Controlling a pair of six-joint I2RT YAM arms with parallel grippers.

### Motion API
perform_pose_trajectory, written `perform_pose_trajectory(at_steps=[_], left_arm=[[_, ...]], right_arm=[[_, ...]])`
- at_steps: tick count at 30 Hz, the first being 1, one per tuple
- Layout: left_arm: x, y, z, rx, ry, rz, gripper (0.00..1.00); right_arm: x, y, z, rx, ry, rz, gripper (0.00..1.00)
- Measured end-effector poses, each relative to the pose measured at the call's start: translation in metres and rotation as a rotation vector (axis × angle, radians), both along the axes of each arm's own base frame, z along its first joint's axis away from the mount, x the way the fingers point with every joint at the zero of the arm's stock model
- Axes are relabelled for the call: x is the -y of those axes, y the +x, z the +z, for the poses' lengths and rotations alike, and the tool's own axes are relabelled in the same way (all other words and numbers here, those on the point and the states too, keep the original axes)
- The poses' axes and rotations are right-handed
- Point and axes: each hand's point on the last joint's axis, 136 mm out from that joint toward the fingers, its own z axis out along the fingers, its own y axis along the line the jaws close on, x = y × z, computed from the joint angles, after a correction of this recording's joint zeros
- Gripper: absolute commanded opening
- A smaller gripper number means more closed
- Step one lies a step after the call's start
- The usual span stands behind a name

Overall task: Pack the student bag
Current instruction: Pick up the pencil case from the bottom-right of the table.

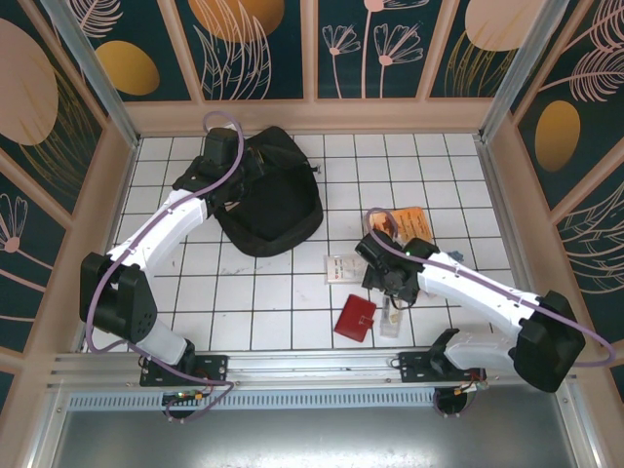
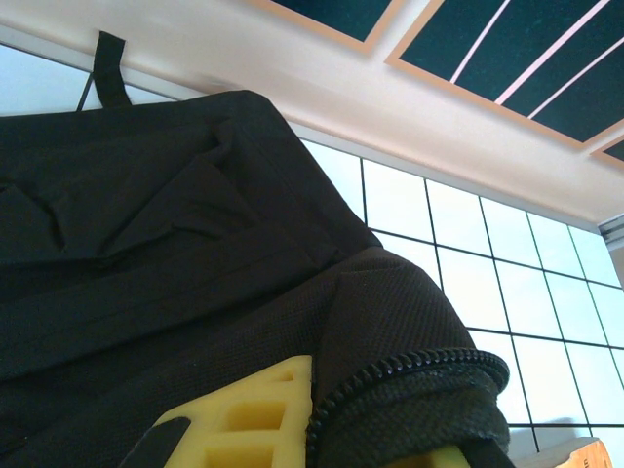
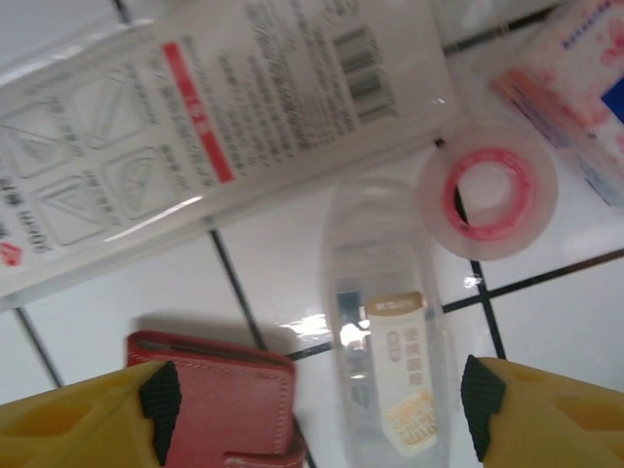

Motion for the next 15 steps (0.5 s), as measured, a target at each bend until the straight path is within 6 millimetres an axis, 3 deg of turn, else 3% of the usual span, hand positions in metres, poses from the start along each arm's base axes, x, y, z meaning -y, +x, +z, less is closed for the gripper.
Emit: perform_pose_trajectory(at_steps=[6,15], left_arm=[[-0.001,0.000,-0.002,-0.002,0.004,0.005,0.00],[-0.001,0.000,-0.002,-0.003,0.005,0.004,0.00]], right_arm=[[0.022,-0.020,-0.031,-0.103,0.003,-0.090,0.81],[0.014,-0.030,-0.060,-0.169,0.070,-0.111,0.80]])
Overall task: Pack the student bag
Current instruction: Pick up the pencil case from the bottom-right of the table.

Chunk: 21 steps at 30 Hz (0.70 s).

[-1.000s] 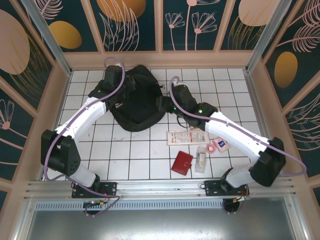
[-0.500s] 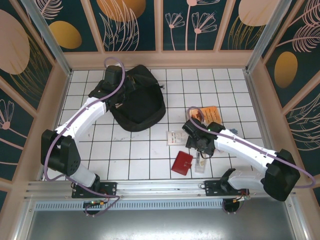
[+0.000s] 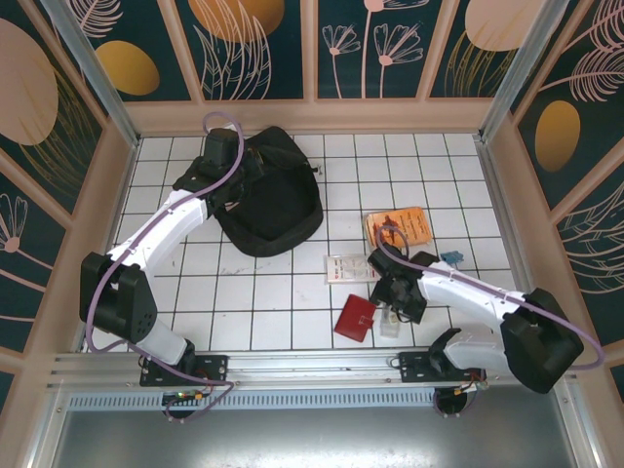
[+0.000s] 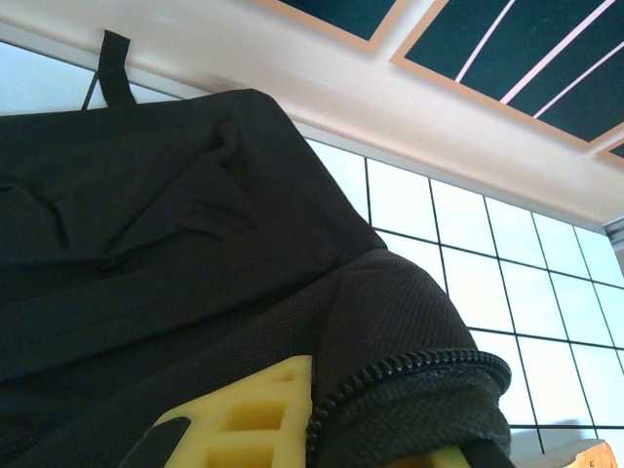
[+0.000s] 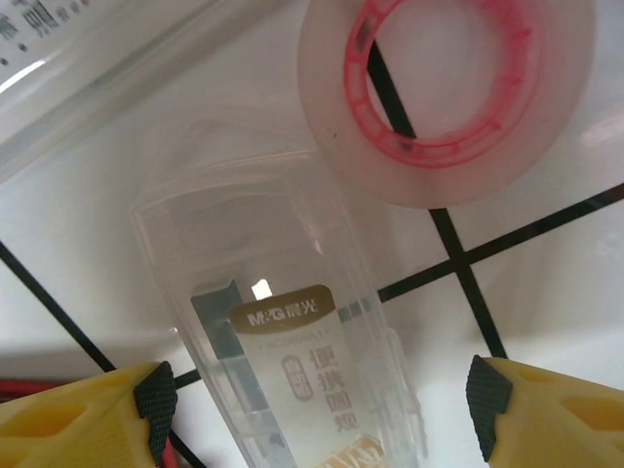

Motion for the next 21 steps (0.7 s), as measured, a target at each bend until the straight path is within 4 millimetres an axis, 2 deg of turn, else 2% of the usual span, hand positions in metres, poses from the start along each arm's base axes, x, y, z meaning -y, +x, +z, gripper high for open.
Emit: perform_pose_trajectory(at_steps=[4,12,21], left_arm=[[0.0001,0.0000,0.0000,0.000,0.000,0.000,0.00],[0.0000,0.0000,0.0001,0.000,0.000,0.000,0.00],[0.0000,0.0000,0.0000,0.000,0.000,0.000,0.00]], right_arm=[[-0.0036,-0.0020,-0.0095,-0.013,0.022,-0.003,0.74],[-0.0007,-0.0031,-0.0101,-0.015,0.017,-0.026,0.51],[-0.0027,0.0002,-0.0035,0.015,0.038,-0.023,0.46]])
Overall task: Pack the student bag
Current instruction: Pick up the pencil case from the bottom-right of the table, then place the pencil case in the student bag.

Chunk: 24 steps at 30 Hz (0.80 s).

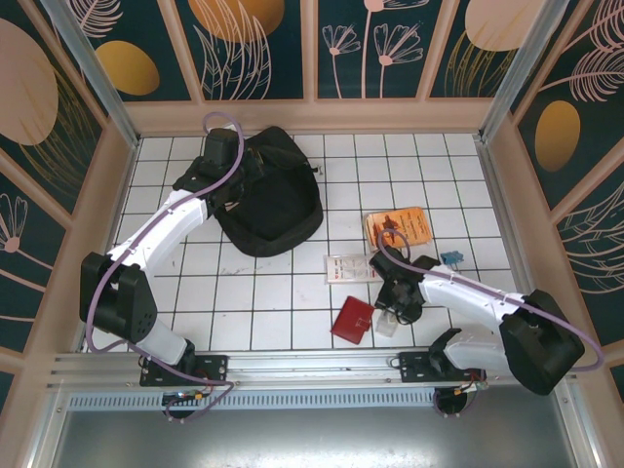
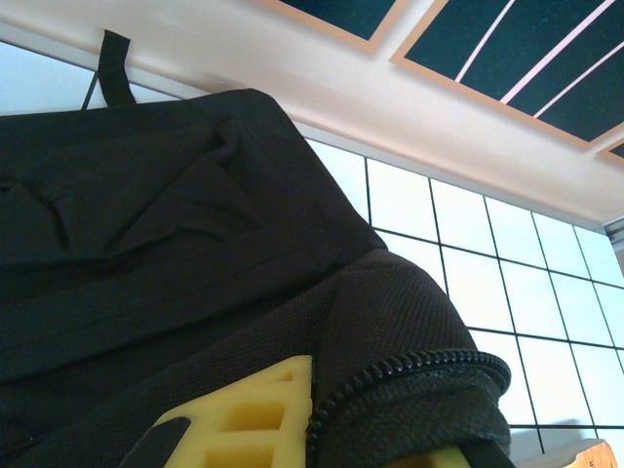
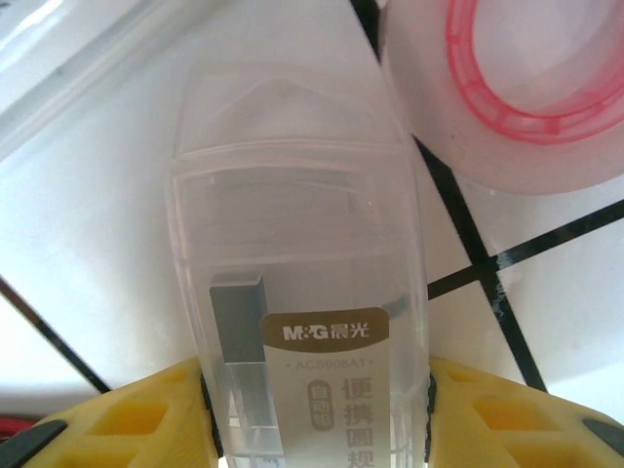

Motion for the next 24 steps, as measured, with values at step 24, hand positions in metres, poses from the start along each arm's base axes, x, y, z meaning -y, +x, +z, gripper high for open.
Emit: perform_pose_trajectory(at_steps=[24], left_arm=[[0.000,-0.001,-0.002,-0.001,0.005,-0.007,0.00]], right_arm=[[-0.256,0.241,0.155,0.393,0.463,0.197,0.46]])
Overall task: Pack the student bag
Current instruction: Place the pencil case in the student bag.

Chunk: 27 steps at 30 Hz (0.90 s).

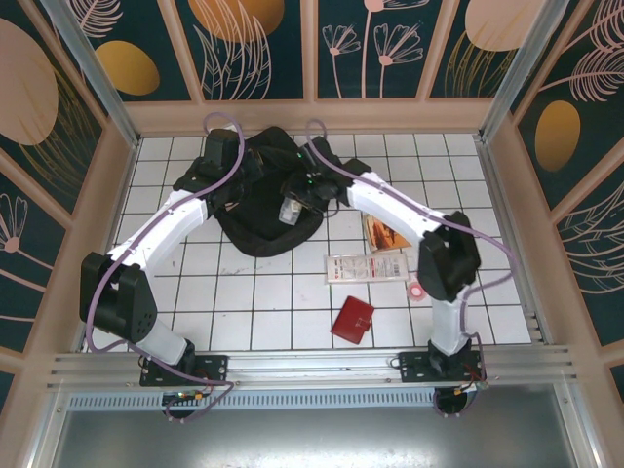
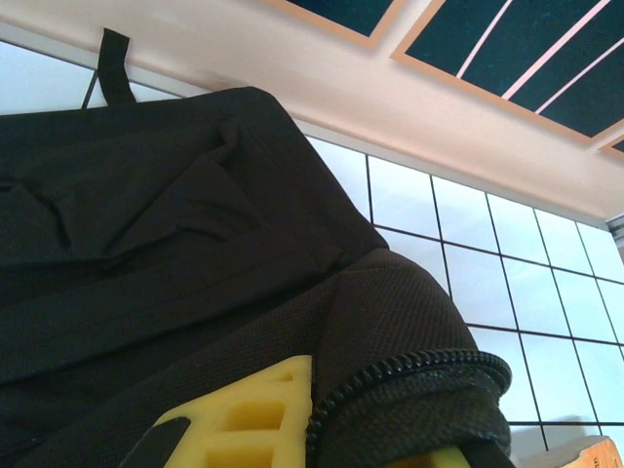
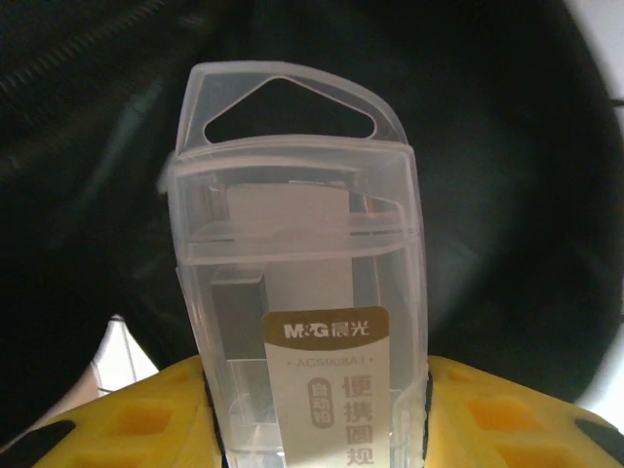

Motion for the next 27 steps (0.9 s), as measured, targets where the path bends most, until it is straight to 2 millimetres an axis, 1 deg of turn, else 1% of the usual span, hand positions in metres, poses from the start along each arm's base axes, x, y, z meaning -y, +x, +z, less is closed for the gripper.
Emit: perform_pose_trajectory(at_steps=[2,7,11,12,14,16,18,20,23,27], left_arm=[[0.001,0.000,0.000,0.000,-0.002,-0.003,0.00],[0.002,-0.001,-0.001,-0.003,-0.008,-0.011,0.00],[0.005,-0.002,-0.003,-0.009,-0.020,-0.025,0.00],[0.006,-0.002,-0.004,-0.010,-0.022,-0.027,0.00],[0.007,-0.002,-0.003,-0.005,-0.028,-0.032,0.00],[0.008,-0.002,-0.002,-0.001,-0.032,-0.035,0.00],[0.008,-0.002,-0.002,0.000,-0.034,-0.036,0.00],[0.007,-0.001,-0.001,0.003,-0.036,-0.035,0.00],[0.006,0.000,-0.001,0.003,-0.036,-0.033,0.00],[0.006,-0.001,-0.001,0.002,-0.036,-0.034,0.00]], right_arm=[[-0.014,0.013,-0.009,-0.007,0.034,-0.021,0.46],[-0.030,0.035,-0.037,-0.047,0.106,-0.121,0.46],[-0.044,0.055,-0.050,-0.051,0.175,-0.198,0.49],[-0.048,0.062,-0.051,-0.050,0.190,-0.216,0.52],[-0.057,0.076,-0.054,-0.043,0.220,-0.245,0.68],[-0.064,0.088,-0.055,-0.040,0.244,-0.261,0.74],[-0.071,0.098,-0.051,-0.026,0.260,-0.261,0.78],[-0.076,0.104,-0.046,-0.007,0.266,-0.256,0.79],[-0.077,0.104,-0.041,0.016,0.253,-0.239,0.79],[-0.070,0.101,-0.046,0.038,0.185,-0.212,0.76]])
